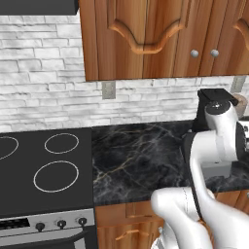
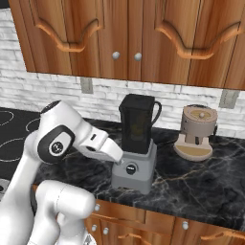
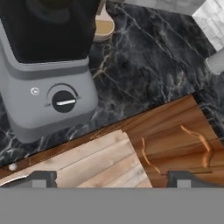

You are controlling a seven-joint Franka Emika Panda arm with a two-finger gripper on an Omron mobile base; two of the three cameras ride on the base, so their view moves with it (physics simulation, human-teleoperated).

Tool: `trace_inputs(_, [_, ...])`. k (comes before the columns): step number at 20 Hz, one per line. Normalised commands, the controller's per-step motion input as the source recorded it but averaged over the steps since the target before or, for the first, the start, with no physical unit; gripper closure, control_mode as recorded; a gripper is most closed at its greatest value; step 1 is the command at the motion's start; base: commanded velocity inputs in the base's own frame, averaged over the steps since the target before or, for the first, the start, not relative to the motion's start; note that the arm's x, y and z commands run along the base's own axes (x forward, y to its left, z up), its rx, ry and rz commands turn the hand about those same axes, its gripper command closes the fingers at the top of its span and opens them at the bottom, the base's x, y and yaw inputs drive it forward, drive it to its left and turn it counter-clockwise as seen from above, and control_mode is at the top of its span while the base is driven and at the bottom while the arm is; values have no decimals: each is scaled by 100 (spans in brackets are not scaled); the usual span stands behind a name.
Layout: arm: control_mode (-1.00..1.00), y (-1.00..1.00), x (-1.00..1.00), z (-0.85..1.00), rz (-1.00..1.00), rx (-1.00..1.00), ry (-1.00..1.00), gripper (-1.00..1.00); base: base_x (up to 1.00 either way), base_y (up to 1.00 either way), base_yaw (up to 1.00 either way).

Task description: Grab the onion and lemon from the fridge, place them in the blender, close the lid, and turn on the blender to create a marinade.

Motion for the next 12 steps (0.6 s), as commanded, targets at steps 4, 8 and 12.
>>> trace_inputs(4, [-100,0,25,-32,-9,-4,4,-100,0,0,0])
trace_inputs(8, [-100,-1,33,-32,-6,-1,1,-100,0,0,0])
trace_inputs(12, [-100,-15,36,-23,0,0,0,-100,0,0,0])
